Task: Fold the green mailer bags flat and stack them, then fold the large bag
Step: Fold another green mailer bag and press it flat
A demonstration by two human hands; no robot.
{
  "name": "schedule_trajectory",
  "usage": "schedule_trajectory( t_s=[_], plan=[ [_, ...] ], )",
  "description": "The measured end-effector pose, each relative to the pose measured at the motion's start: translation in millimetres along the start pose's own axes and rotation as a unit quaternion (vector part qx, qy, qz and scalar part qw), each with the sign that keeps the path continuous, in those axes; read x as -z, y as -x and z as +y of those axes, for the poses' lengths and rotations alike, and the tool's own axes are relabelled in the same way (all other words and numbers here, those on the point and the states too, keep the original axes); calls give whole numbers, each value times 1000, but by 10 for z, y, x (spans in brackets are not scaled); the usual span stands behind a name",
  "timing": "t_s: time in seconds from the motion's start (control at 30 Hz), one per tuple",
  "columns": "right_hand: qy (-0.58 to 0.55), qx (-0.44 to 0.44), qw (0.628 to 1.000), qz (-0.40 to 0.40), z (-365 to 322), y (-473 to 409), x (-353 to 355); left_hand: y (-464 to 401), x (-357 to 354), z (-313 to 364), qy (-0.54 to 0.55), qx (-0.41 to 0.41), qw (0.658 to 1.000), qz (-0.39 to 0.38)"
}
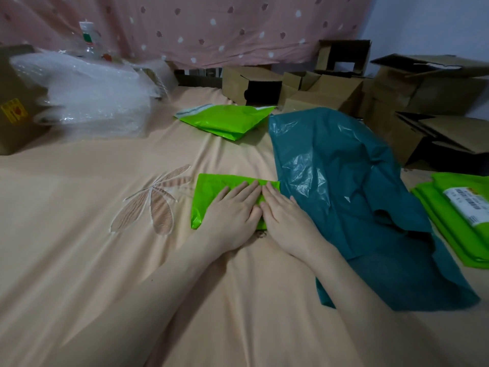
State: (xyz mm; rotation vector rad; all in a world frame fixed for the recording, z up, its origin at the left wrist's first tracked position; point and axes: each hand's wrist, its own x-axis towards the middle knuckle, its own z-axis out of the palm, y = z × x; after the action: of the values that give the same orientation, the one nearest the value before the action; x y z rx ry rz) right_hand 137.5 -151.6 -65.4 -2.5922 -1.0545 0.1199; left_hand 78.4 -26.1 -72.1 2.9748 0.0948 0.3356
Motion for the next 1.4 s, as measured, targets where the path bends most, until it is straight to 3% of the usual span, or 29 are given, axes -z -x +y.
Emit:
schedule_trajectory(
  t_s=[0.23, 0.33, 0.43, 0.6, 0.7, 0.83, 1.1, 1.4],
  plan=[
    [-73, 14, 997, 15, -3, 2, 25, 5, 40, -39, 72, -10, 997, -19],
    [-121, 23, 989, 88, -25, 30, 96, 39, 140, -117, 86, 5, 996, 37],
    [-131, -22, 973, 187, -24, 73, 200, 81, 259, -276, 90, 84, 985, 124],
    [-118, -107, 977, 140, -74, 100, 170, 202, 274, -497, 80, 242, 963, 81],
    [-100, -115, 978, 140, -133, 115, 113, 260, 234, -475, 56, 256, 963, 67],
    [-140, -102, 972, 158, -200, 121, 99, 264, 271, -458, 131, 268, 949, 99],
    [-278, -52, 931, 231, -268, 144, 157, 284, 340, -453, 346, 223, 880, 236],
    [-337, -42, 897, 281, -80, 317, 463, 224, 633, -147, 528, 215, 787, 235]
  ],
)
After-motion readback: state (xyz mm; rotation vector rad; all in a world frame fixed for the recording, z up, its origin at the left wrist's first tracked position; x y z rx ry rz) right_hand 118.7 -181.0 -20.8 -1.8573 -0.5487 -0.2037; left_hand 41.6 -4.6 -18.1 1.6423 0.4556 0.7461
